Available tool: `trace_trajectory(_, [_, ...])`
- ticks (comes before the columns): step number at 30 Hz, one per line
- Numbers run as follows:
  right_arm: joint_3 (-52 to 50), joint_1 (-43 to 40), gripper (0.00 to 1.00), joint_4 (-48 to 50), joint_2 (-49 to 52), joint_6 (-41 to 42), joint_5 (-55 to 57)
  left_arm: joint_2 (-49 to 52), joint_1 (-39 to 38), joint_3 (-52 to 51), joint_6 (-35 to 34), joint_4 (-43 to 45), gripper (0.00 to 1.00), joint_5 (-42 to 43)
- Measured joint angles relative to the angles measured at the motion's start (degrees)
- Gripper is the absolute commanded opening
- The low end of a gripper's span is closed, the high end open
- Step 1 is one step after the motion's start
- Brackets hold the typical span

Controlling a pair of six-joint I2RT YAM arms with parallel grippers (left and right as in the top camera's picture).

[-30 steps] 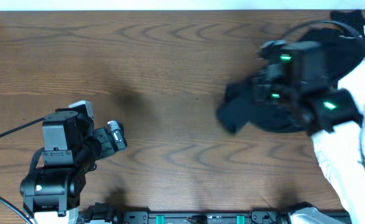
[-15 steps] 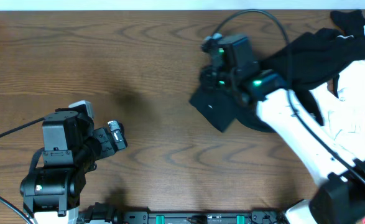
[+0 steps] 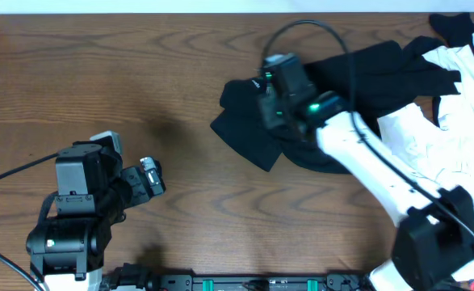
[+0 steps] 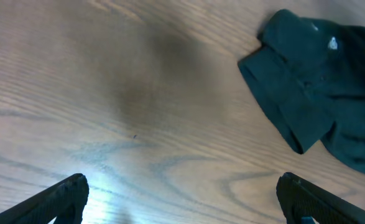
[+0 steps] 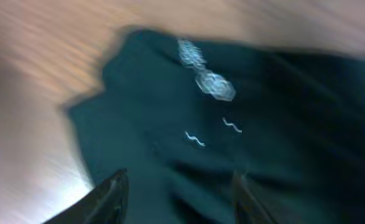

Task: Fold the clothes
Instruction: 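Pull the black shirt leftward onto the table with the right gripper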

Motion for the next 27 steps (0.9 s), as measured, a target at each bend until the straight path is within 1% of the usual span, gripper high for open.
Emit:
trace_trajectory(4, [0.0, -6.2, 0.64, -11.0, -7.1, 0.5, 4.1, 1.9, -0.5, 0.0, -0.1, 3.6, 0.98, 4.3])
trace_trajectory(7, [0.0, -11.5, 0.72, -16.6, -12.3, 1.9, 5.3, 5.0, -2.4, 0.0, -0.2, 5.6, 0.98, 6.8])
trace_trajectory(8, [0.0, -12.9, 0.72, -18.1, -13.3, 2.3, 5.4, 6.4, -3.3, 0.0, -0.4, 6.2, 0.98, 7.4])
trace_trajectory(10, [0.1, -16.4, 0.7, -21.4, -15.1, 2.4, 4.6, 9.9, -5.4, 0.0, -1.0, 7.5, 0.98, 8.3])
trace_trajectory(12, [0.2, -19.5, 0.65, -24.9, -15.5, 2.4, 3.4, 13.9, -8.0, 0.0, -1.9, 8.6, 0.98, 8.7])
trace_trajectory(15, [0.2, -23.3, 0.65, -29.0, -15.0, 3.2, 2.4, 19.8, -12.4, 0.0, -3.8, 10.6, 0.98, 9.3])
trace_trajectory(20, [-0.9, -28.5, 0.66, -29.7, -14.6, 4.2, 0.8, 29.5, -20.0, 0.0, -9.0, 15.1, 0.98, 9.8])
trace_trajectory(24, [-1.7, -29.7, 0.66, -29.8, -14.5, 4.5, -0.1, 36.2, -24.6, 0.0, -15.2, 19.1, 0.98, 10.0])
trace_trajectory(27, [-2.2, -29.7, 0.66, -29.8, -14.5, 4.6, -0.6, 41.1, -28.2, 0.0, -19.9, 24.1, 0.98, 10.0])
